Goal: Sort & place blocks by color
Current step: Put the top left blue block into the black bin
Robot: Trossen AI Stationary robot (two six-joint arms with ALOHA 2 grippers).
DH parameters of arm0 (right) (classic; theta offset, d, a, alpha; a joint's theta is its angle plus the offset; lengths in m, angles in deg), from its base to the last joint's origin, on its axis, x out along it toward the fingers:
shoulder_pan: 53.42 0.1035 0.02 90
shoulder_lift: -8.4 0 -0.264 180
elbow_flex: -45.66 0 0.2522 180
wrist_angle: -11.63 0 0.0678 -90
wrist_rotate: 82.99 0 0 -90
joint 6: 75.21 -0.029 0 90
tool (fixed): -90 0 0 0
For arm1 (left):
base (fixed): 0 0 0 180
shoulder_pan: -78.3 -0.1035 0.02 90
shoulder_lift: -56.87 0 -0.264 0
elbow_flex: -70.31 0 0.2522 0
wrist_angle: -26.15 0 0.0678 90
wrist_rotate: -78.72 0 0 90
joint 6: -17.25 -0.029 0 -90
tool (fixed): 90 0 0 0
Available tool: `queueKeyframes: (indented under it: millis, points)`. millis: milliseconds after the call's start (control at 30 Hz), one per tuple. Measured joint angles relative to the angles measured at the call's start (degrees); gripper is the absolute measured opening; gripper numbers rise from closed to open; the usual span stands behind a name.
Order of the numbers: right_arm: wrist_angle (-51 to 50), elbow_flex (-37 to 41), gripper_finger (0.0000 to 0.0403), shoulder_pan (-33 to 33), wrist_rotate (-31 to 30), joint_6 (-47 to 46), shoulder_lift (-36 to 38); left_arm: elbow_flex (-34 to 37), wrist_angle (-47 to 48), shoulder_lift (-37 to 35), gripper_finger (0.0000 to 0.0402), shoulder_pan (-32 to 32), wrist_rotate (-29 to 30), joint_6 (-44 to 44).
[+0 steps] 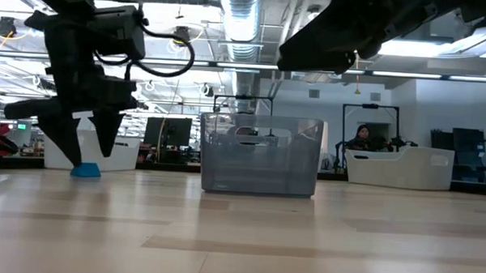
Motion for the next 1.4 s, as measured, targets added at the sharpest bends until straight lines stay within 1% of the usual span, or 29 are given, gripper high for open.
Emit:
queueKeyframes:
  millis: [267,467,567,700,900,1000,1067,1133,1200,1300,1333,1400]
  points:
    - [-0.6,0.0,0.023,1.1,0.5,0.0,0.0,3.2,-1.8,1.5,0.0253,-0.9,-0.5,-2.0]
    - [-1.2,0.0,0.023,1.0,0.5,0.0,0.0,3.7,-2.9,1.5,0.0244,-0.9,-0.8,-3.6]
    - [-1.2,0.0,0.023,0.6,0.5,0.0,0.0,3.8,-3.0,1.5,0.0224,-0.9,-1.1,-5.1]
    - [-1.2,0.0,0.023,0.5,0.4,0.0,0.0,3.8,-3.1,1.7,0.0182,-0.8,-1.6,-6.4]
    - [-1.2,0.0,0.023,0.5,0.4,0.0,0.0,3.9,-3.3,1.7,0.0119,-0.9,-3.1,-4.2]
    - [-1.1,0.0,0.023,0.5,0.4,-0.2,0.0,3.8,-3.8,1.6,0.0105,-0.8,-3.3,-1.8]
    - [-0.7,0.0,0.023,0.5,0.4,-1.0,0.0,3.3,-3.9,1.7,0.0105,-0.3,-3.3,-1.0]
    - [0.0,0.0,0.023,0.5,-0.1,-3.4,0.0,2.5,-5.5,1.5,0.0113,0.6,-4.0,1.1]
    - [0.8,0.0,0.023,0.2,-0.8,-7.2,0.0,1.3,-10.3,1.1,0.0119,1.8,-4.1,5.6]
    - [1.5,0.0,0.023,-0.3,-0.9,-10.6,0.0,0.1,-17.5,0.5,0.0117,4.5,-3.4,9.5]
    - [1.5,0.0,0.023,-0.5,-1.3,-11.8,0.0,-0.4,-19.8,0.4,0.0113,6.0,-2.6,9.9]
    - [2.2,0.0,0.023,-0.6,-3.3,-15.1,0.0,-1.2,-24.6,0.1,0.0105,9.7,2.5,10.6]
